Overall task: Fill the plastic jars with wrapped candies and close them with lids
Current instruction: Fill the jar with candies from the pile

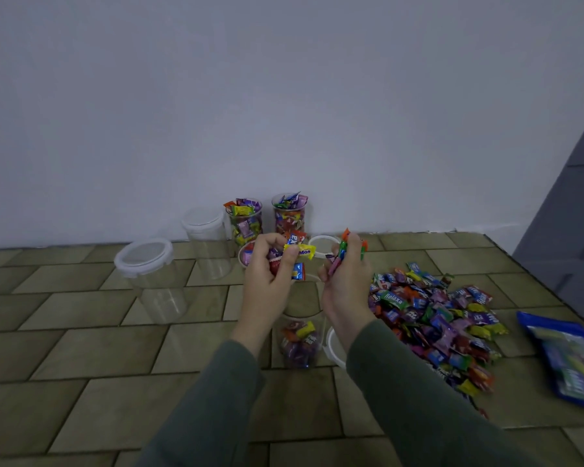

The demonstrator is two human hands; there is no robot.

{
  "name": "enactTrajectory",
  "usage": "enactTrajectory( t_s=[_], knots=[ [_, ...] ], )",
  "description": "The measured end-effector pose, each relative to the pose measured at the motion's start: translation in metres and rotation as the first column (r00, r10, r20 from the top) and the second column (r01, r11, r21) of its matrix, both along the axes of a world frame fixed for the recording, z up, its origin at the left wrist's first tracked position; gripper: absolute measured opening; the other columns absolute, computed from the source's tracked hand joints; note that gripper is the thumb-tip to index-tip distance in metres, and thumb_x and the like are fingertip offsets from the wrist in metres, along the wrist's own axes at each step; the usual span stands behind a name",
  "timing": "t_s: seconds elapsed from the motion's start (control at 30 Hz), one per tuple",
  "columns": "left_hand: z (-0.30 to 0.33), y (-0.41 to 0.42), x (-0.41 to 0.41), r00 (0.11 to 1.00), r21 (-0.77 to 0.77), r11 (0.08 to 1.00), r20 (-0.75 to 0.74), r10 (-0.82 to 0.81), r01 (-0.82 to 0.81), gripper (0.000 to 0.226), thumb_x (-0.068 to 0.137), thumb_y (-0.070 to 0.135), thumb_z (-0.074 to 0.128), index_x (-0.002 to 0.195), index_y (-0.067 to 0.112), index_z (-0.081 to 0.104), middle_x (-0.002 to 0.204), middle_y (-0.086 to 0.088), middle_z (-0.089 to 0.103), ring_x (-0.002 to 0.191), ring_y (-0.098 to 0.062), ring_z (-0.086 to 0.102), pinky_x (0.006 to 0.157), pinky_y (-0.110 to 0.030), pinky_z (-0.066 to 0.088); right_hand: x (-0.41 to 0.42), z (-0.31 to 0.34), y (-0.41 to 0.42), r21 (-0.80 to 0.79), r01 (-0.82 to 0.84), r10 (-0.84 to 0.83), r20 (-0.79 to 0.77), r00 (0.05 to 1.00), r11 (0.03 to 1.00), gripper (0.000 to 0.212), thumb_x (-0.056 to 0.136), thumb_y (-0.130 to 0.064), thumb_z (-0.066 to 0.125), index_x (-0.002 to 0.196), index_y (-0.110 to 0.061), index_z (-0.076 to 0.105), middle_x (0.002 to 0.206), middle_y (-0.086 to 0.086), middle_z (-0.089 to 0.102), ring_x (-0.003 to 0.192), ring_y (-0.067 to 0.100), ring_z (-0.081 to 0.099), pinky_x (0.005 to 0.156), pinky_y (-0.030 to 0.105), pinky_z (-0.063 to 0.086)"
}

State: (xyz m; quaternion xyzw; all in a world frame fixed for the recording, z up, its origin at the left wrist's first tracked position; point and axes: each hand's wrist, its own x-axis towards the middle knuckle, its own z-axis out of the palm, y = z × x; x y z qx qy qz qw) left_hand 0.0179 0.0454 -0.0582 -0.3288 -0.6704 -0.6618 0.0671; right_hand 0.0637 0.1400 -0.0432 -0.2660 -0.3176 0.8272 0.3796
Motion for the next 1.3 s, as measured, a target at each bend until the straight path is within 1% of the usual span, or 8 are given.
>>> enactTrajectory(
  t_s=[0.17, 0.33, 0.63, 0.83, 0.97, 1.07, 1.2, 1.3],
  knots=[
    [-0.011, -0.003, 0.002, 0.998, 0.083, 0.996, 0.036, -0.043, 0.04, 0.007, 0.094, 0.01, 0.058, 0.091, 0.015, 0.054, 0.085, 0.016, 0.058, 0.08, -0.002, 0.056, 0.073, -0.017, 0.048, -0.001, 0.0, -0.005, 0.039, 0.004, -0.003, -0.007, 1.0, 0.999, 0.028, 0.097, -0.032, 0.055, 0.076, -0.015, 0.046, 0.06, -0.003, 0.04, 0.042, 0.004, 0.037, 0.039, 0.018, 0.031],
    [-0.02, -0.004, 0.002, 0.992, 0.138, 0.983, 0.02, -0.122, 0.118, 0.018, 0.081, 0.025, 0.056, 0.082, 0.007, 0.059, 0.076, -0.003, 0.058, 0.073, -0.018, 0.055, 0.067, -0.029, 0.045, 0.0, -0.002, -0.003, 0.022, -0.016, 0.016, -0.008, 1.0, 1.0, 0.027, 0.097, -0.033, 0.055, 0.079, -0.014, 0.046, 0.063, -0.002, 0.04, 0.041, 0.003, 0.036, 0.039, 0.018, 0.03],
    [-0.026, -0.006, 0.009, 0.981, 0.124, 0.975, 0.04, -0.188, 0.182, 0.051, 0.094, 0.036, 0.043, 0.129, 0.002, 0.056, 0.115, -0.008, 0.069, 0.113, -0.012, 0.062, 0.09, -0.016, 0.047, 0.001, -0.001, -0.005, 0.051, -0.005, 0.006, -0.016, 1.0, 0.999, 0.025, 0.097, -0.032, 0.054, 0.081, -0.014, 0.049, 0.062, -0.002, 0.045, 0.046, 0.005, 0.04, 0.04, 0.018, 0.032],
    [-0.055, 0.001, 0.018, 0.968, 0.176, 0.984, 0.236, -0.08, 0.038, 0.048, 0.094, 0.048, 0.038, 0.123, 0.016, 0.057, 0.115, -0.003, 0.068, 0.111, -0.018, 0.063, 0.092, -0.034, 0.051, 0.003, 0.0, -0.008, 0.108, -0.007, 0.008, -0.012, 1.0, 0.994, 0.025, 0.097, -0.031, 0.054, 0.078, -0.015, 0.05, 0.055, -0.006, 0.045, 0.041, 0.002, 0.039, 0.04, 0.019, 0.032],
    [-0.059, 0.009, 0.016, 0.91, 0.199, 0.98, 0.405, -0.093, 0.011, 0.057, 0.09, 0.056, 0.031, 0.118, 0.017, 0.061, 0.105, -0.009, 0.07, 0.101, -0.025, 0.065, 0.079, -0.029, 0.054, 0.004, 0.004, -0.01, 0.239, -0.069, 0.054, 0.068, 0.996, 0.969, 0.026, 0.098, -0.033, 0.051, 0.081, -0.014, 0.051, 0.062, -0.005, 0.047, 0.04, -0.002, 0.043, 0.04, 0.013, 0.036],
    [-0.057, 0.011, 0.013, 0.889, 0.228, 0.974, 0.444, -0.108, 0.005, 0.063, 0.086, 0.064, 0.035, 0.11, 0.014, 0.066, 0.1, -0.013, 0.071, 0.098, -0.035, 0.065, 0.079, -0.04, 0.055, 0.0, 0.004, -0.009, 0.432, -0.203, 0.116, 0.218, 0.969, 0.879, 0.03, 0.098, -0.04, 0.048, 0.083, -0.016, 0.054, 0.067, -0.002, 0.051, 0.049, -0.001, 0.048, 0.044, 0.014, 0.042],
    [-0.057, 0.009, 0.013, 0.891, 0.201, 0.98, 0.445, -0.088, -0.003, 0.052, 0.089, 0.062, 0.036, 0.101, 0.023, 0.068, 0.097, -0.008, 0.071, 0.095, -0.03, 0.066, 0.086, -0.049, 0.053, 0.004, 0.006, -0.002, 0.761, -0.413, 0.09, 0.429, 0.899, 0.5, 0.035, 0.1, -0.044, 0.042, 0.088, -0.015, 0.058, 0.069, -0.003, 0.055, 0.059, 0.007, 0.053, 0.05, 0.016, 0.041],
    [-0.059, 0.009, 0.014, 0.9, 0.196, 0.981, 0.43, -0.074, -0.013, 0.049, 0.096, 0.057, 0.033, 0.1, 0.023, 0.069, 0.096, -0.006, 0.072, 0.095, -0.027, 0.067, 0.087, -0.048, 0.054, 0.006, 0.0, 0.002, 0.811, -0.42, 0.07, 0.43, 0.9, 0.407, 0.031, 0.101, -0.041, 0.041, 0.099, -0.015, 0.058, 0.075, -0.007, 0.057, 0.065, 0.002, 0.054, 0.052, 0.007, 0.038]
  ],
)
